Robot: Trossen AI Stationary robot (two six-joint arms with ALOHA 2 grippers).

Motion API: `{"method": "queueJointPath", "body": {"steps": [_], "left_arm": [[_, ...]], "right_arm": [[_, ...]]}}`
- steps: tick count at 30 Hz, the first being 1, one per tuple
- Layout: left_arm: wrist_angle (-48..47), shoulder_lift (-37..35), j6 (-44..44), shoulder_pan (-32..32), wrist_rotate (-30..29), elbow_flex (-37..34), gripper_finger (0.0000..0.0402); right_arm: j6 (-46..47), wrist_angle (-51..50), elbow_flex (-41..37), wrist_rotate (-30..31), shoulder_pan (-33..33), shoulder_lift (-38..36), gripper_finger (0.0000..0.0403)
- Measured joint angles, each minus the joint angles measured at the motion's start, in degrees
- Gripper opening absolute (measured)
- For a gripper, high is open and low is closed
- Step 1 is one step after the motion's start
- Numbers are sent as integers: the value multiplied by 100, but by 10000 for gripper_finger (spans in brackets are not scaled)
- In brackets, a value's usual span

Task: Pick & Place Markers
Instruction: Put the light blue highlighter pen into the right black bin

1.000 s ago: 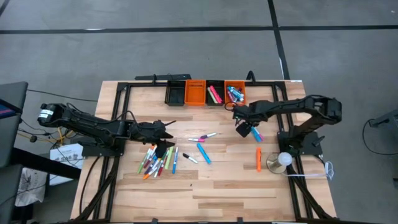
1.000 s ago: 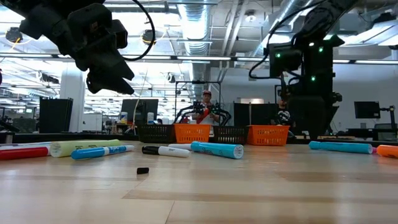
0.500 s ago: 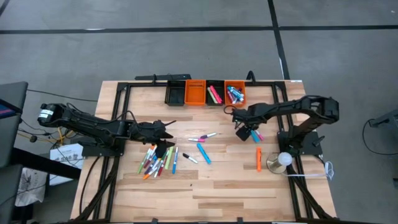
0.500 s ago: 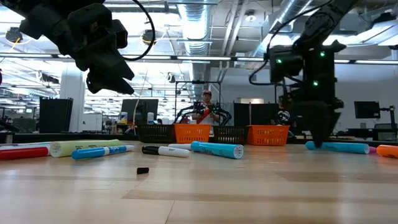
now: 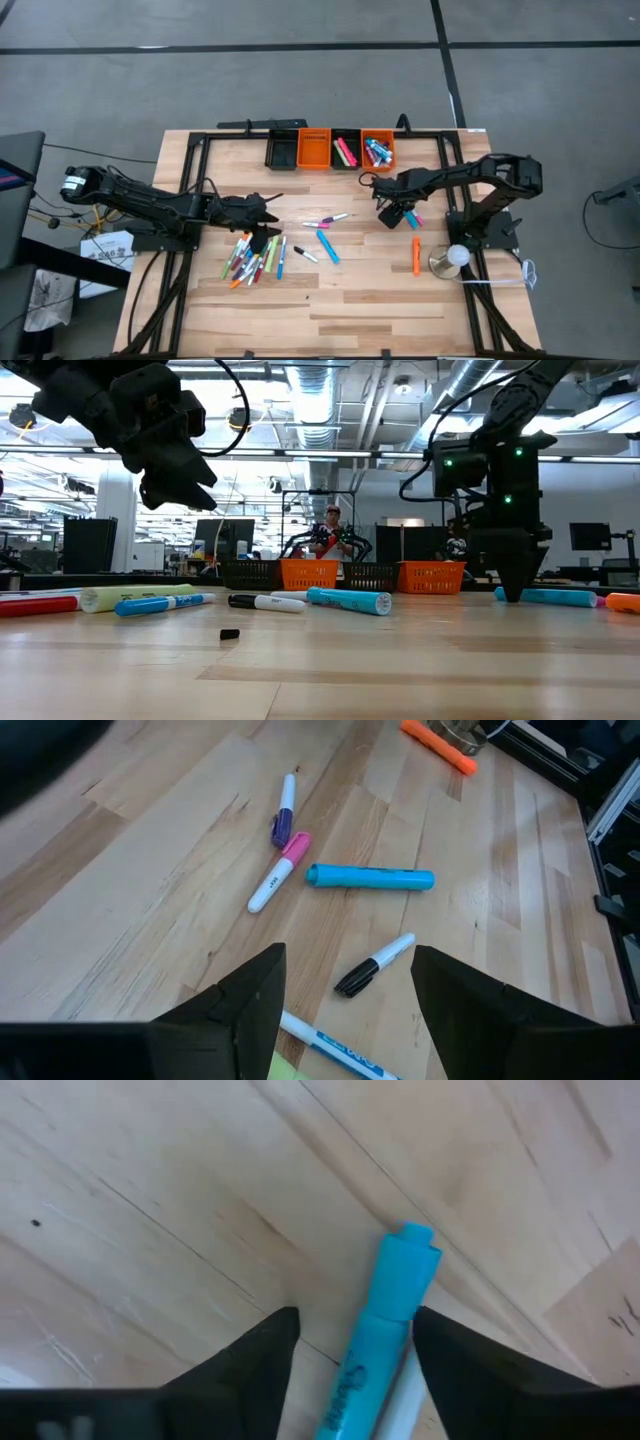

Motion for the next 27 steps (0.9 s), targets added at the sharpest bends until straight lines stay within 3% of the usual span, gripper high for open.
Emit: {"method": "queueJointPath", "body": {"steps": [12, 27], "left_arm": [[2, 0, 0, -2, 0, 0, 214], [4, 0, 0, -2, 0, 0, 214]], "right_arm": [[44, 78, 35, -83, 7, -11, 68], [-185, -574, 1324, -103, -2, 7, 63]]}}
